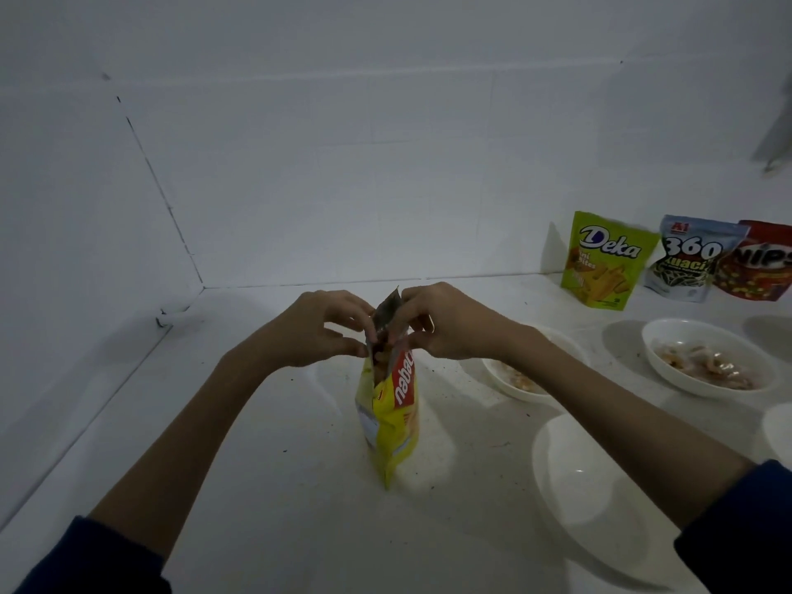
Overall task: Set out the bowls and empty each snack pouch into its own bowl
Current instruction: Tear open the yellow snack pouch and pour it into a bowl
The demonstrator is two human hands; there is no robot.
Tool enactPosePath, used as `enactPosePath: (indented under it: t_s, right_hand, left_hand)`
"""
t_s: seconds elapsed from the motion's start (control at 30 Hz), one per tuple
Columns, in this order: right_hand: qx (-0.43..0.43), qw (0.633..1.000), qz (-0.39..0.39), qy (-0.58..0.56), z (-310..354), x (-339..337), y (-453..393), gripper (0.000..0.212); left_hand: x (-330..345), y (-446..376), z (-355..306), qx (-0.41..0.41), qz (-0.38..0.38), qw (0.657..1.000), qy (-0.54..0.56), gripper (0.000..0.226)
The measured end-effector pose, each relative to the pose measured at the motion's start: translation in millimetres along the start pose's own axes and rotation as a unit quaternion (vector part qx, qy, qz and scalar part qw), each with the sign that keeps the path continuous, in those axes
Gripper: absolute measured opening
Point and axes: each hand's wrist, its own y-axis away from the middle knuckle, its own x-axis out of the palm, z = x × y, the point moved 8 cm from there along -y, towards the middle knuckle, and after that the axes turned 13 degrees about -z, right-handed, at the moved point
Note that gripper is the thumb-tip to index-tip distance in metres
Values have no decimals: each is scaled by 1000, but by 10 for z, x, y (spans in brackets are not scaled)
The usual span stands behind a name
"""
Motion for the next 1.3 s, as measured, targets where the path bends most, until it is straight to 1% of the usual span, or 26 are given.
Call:
enactPosePath:
  t_s: [0.1,0.13,0.2,0.23,0.27,0.37,0.43,0.53,0.63,0.73,0.77,0.8,0.83,0.87,0.93,0.97,1.0,1.03,1.07,1.13,1.17,1.23,1.3]
  right_hand:
    - [-7,999,-18,35,-71,-96,7,14]
    - [-7,999,-16,47,-144,-141,24,13]
    - [7,998,-5,69,-347,-233,60,11]
    - [19,997,2,69,-431,-271,73,11]
    - [27,998,9,59,-481,-289,76,12]
    - [36,999,34,8,-390,-239,31,19]
    - [38,998,32,-45,-245,-175,15,22]
    - [45,995,-7,-89,-214,-173,42,20]
    - [61,995,-58,-50,-386,-277,34,18]
    - [83,990,-114,-23,-461,-360,-1,16]
    - [91,985,-140,-33,-450,-396,3,17]
    - [102,980,-159,-57,-441,-422,26,23]
    - [121,975,-163,-88,-448,-425,64,31]
    - [149,970,-148,-122,-475,-395,112,37]
    - [201,966,-84,-142,-546,-231,212,41]
    - [209,967,-63,-129,-562,-139,256,39]
    - [207,969,-62,-120,-569,-68,285,33]
    - [199,969,-80,-126,-567,-32,292,23]
    - [188,967,-103,-139,-551,-16,296,15]
    - [181,960,-148,-151,-546,-11,311,25]
    - [185,957,-165,-148,-546,-10,314,24]
    - [193,953,-191,-132,-534,-4,302,11]
    - [205,945,-223,-124,-559,-5,299,10]
  left_hand:
    - [-96,-4,84,-6,1,1000,0,16]
    - [-176,1,140,-14,-10,1000,1,19]
    - [-356,14,255,-26,-48,998,-8,36]
    - [-409,24,278,-26,-64,997,-16,39]
    - [-412,26,276,-23,-73,997,-17,38]
    - [-241,-13,224,-41,-81,996,26,20]
    - [-152,-33,163,-37,-84,995,46,19]
    - [-189,-6,181,-39,-101,993,56,18]
    - [-297,45,267,-53,-170,983,45,21]
    - [-346,92,248,-56,-244,968,24,17]
    - [-368,121,222,-56,-273,960,10,15]
    - [-383,159,202,-57,-298,953,1,15]
    - [-380,202,184,-58,-316,947,3,14]
    - [-351,240,166,-59,-321,945,13,14]
    - [-254,301,122,-57,-308,948,55,16]
    - [-201,322,129,-65,-292,950,86,23]
    - [-161,331,162,-86,-275,949,126,32]
    - [-159,338,236,-119,-267,941,172,39]
    - [-179,347,342,-158,-269,924,219,41]
    - [-225,346,621,-231,-287,884,288,34]
    - [-228,333,736,-255,-285,874,300,34]
    - [-162,279,868,-279,-245,883,287,37]
    - [-82,232,877,-267,-209,899,276,30]
